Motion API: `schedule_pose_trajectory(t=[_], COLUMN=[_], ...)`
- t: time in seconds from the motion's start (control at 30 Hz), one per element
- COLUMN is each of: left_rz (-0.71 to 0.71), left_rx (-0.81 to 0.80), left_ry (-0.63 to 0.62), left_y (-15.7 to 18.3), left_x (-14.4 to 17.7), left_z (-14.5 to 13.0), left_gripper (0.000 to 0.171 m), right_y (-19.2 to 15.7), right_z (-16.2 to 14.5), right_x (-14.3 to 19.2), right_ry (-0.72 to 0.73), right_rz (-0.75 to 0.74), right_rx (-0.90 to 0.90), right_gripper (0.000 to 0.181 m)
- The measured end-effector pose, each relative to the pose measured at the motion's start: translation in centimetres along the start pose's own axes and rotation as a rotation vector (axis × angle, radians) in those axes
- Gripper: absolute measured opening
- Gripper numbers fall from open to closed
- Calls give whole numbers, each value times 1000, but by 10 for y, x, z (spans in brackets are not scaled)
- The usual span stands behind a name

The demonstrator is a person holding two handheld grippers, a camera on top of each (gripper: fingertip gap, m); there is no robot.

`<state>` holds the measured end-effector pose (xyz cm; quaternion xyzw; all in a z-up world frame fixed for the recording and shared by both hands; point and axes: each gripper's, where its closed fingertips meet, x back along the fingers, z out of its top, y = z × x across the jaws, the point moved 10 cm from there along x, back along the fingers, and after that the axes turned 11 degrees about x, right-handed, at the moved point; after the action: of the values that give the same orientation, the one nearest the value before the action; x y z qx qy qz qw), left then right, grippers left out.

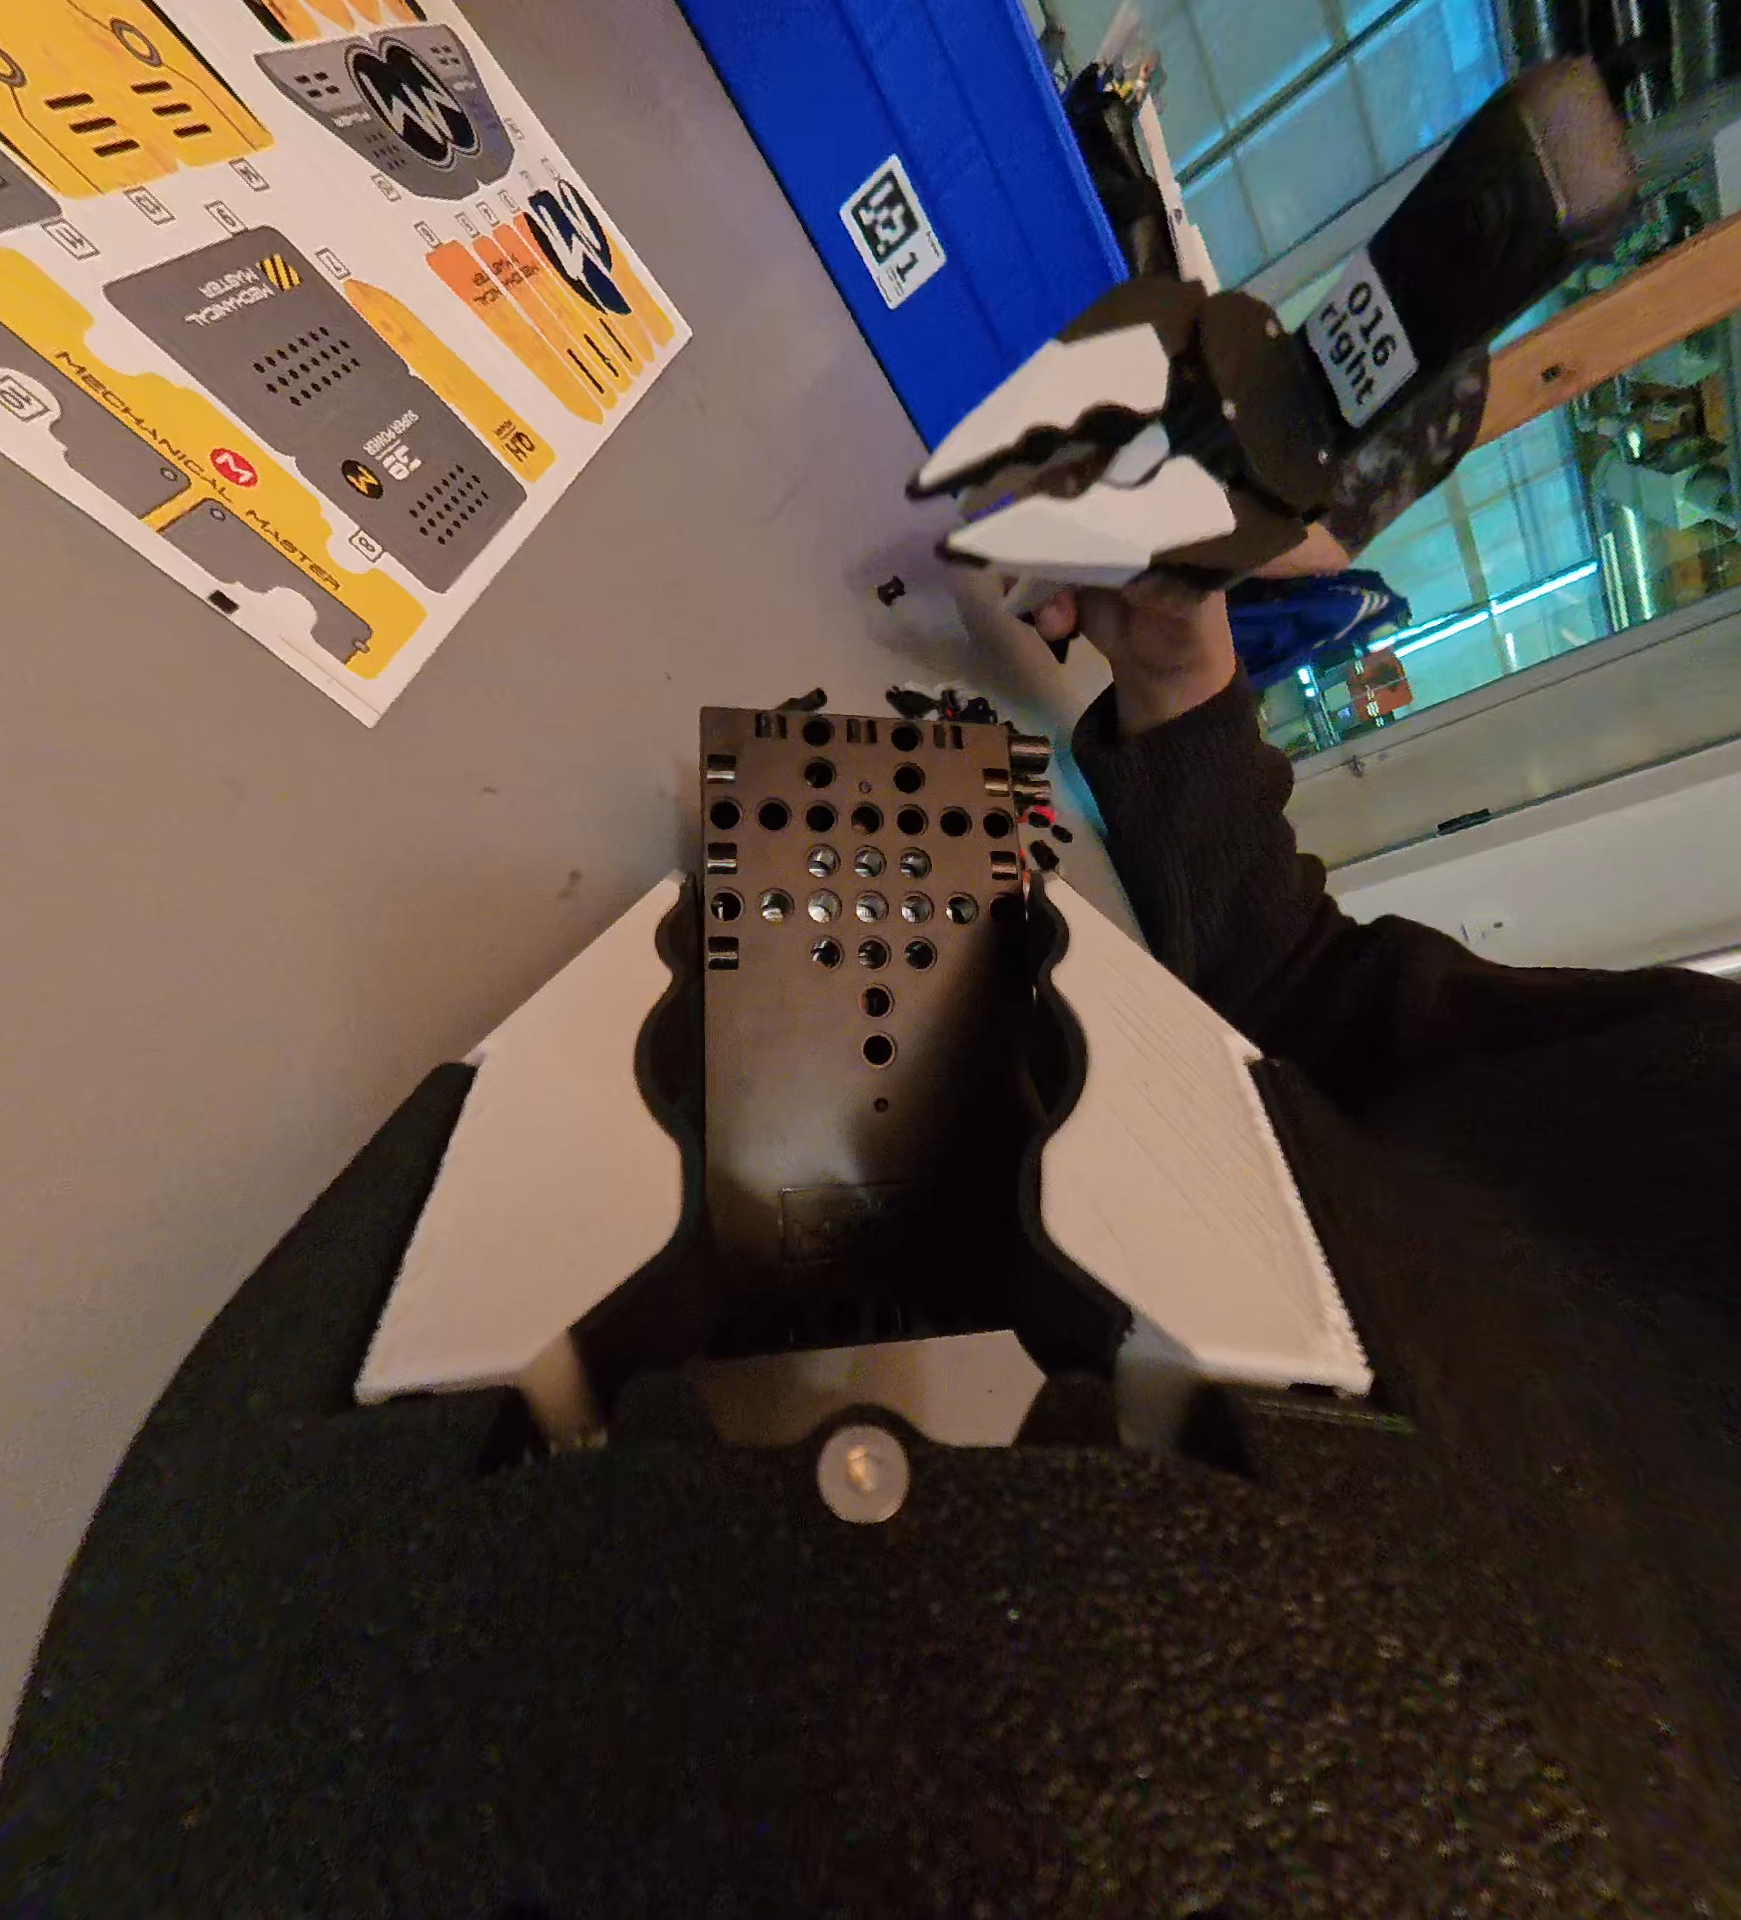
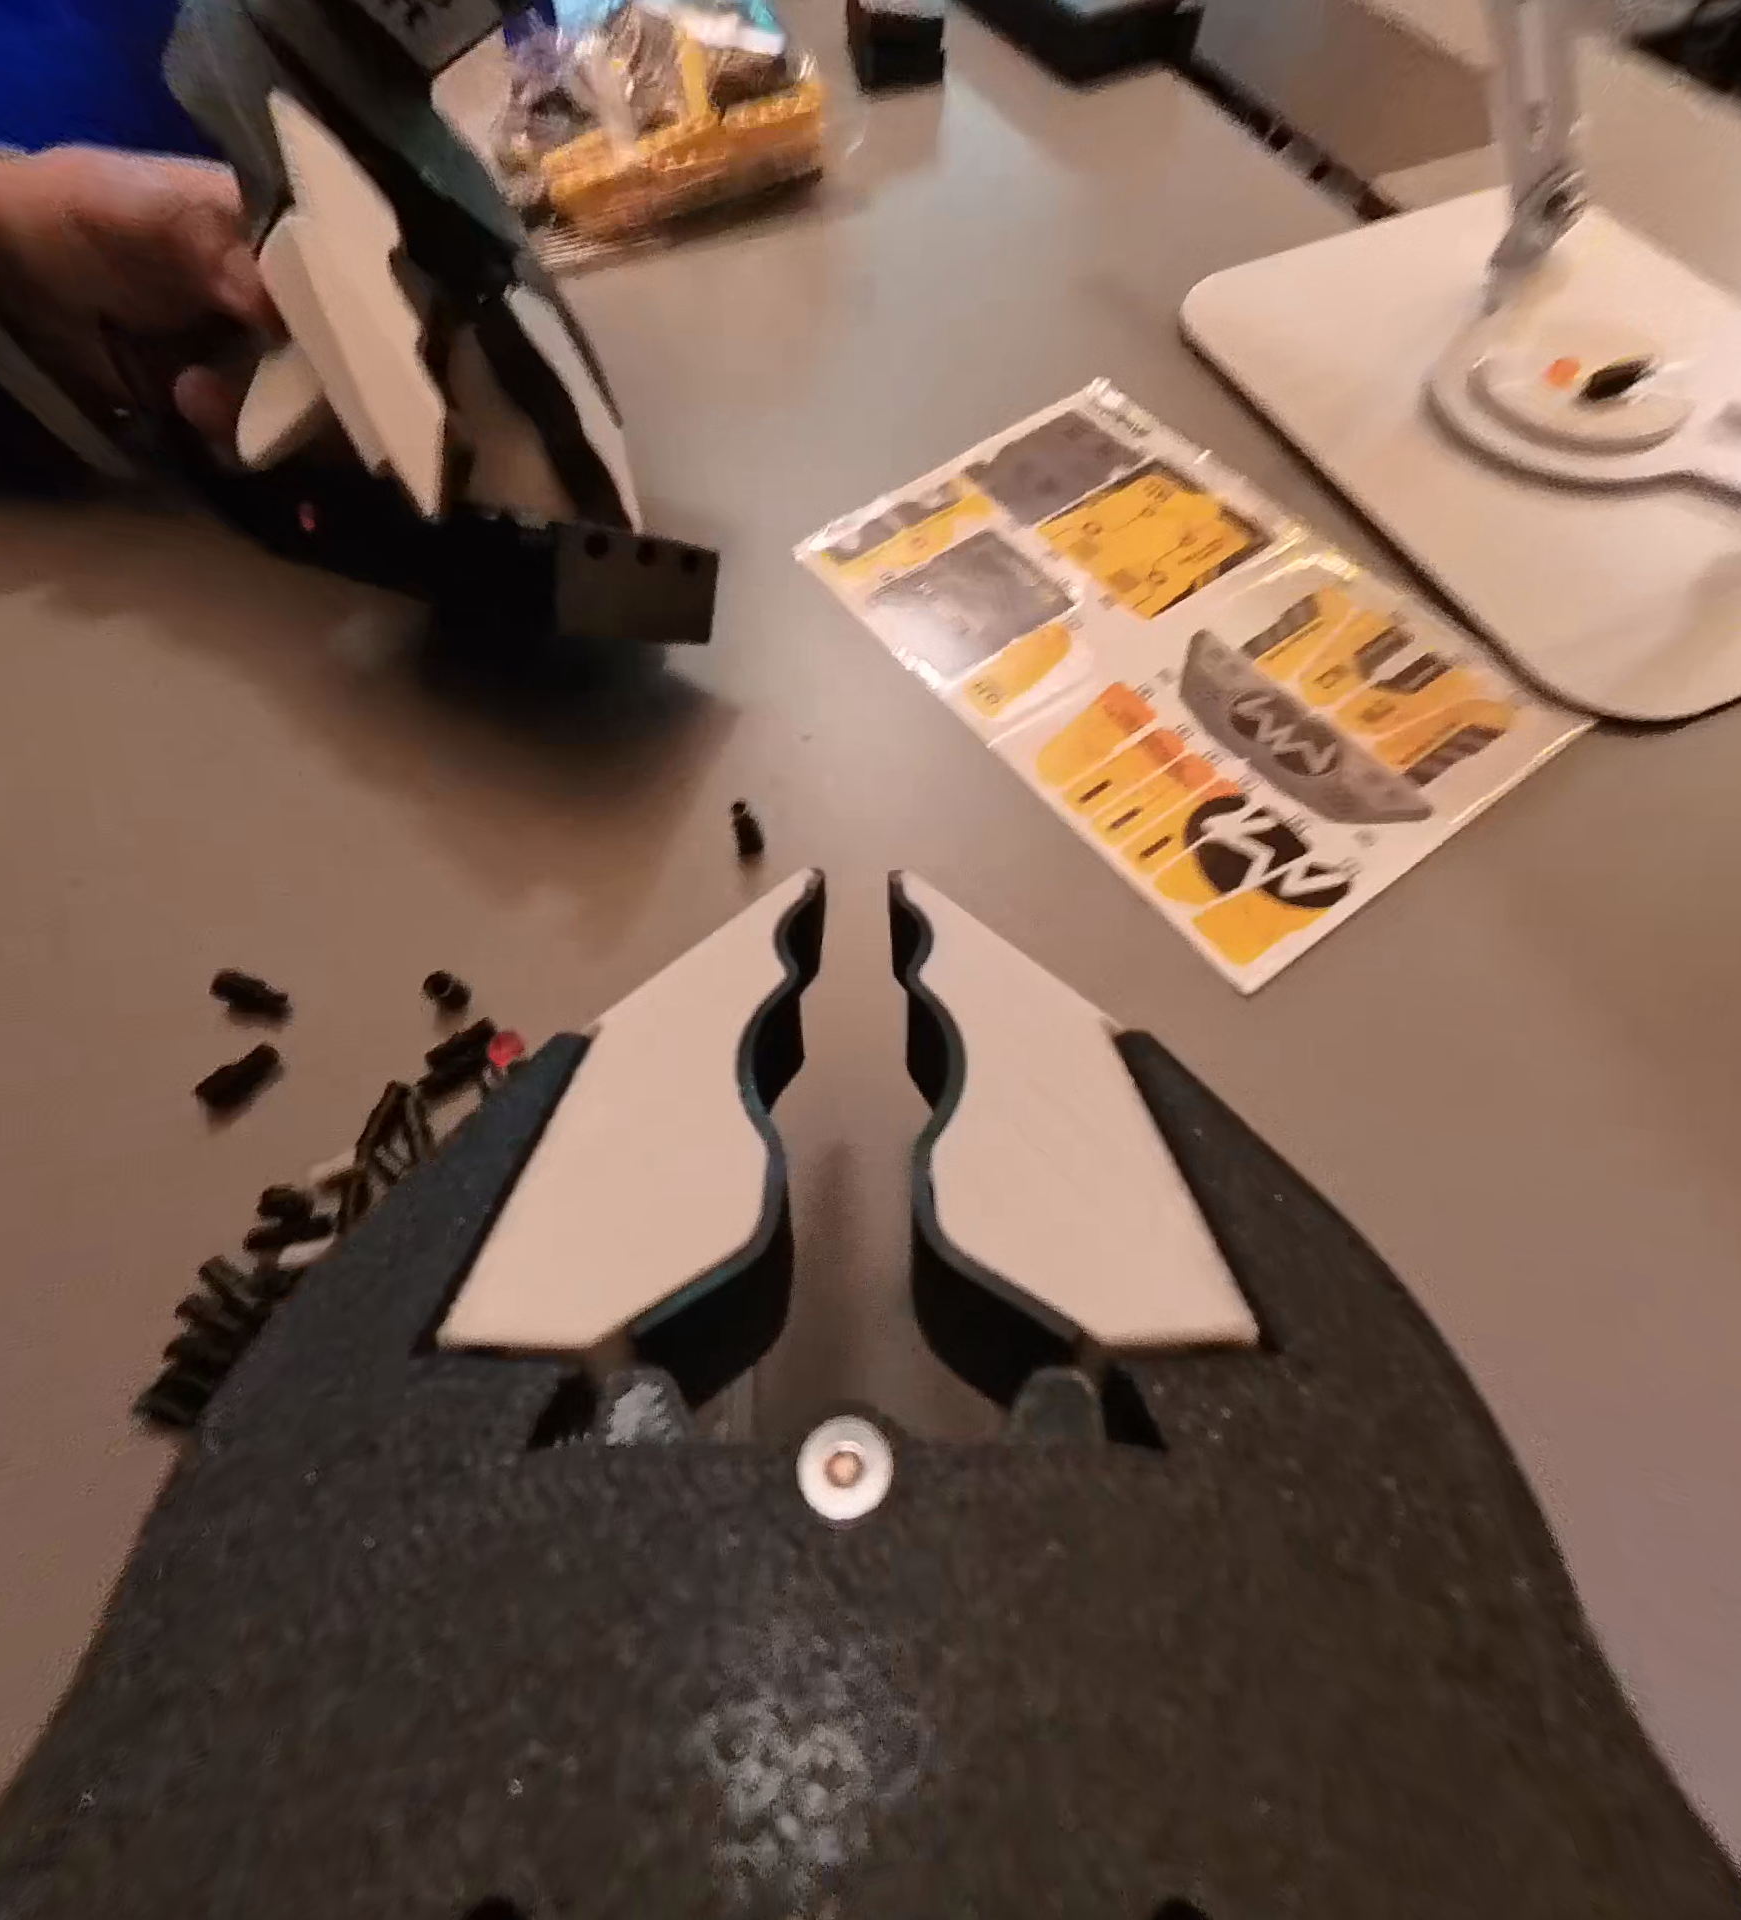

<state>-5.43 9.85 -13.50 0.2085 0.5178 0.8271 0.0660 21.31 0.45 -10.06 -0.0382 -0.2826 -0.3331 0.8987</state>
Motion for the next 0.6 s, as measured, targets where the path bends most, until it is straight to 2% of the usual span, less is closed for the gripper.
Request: schedule_pose_trajectory(t=[0.17, 0.3, 0.6], left_rz=[2, 1, -3], left_rx=[9, 8, 11], left_ry=[-3, -12, -13], left_y=[-1, -1, -1], left_x=[0, -1, -1], left_z=[0, 1, 0], left_gripper=[62, 61, 61], right_y=[-18, -21, -31], right_z=[-19, -17, -12], right_x=[12, 15, 15], right_ry=[-155, -180, -224], right_rz=[-37, 3, -2], right_rx=[68, 41, 102], right_gripper=[10, 9, 9])
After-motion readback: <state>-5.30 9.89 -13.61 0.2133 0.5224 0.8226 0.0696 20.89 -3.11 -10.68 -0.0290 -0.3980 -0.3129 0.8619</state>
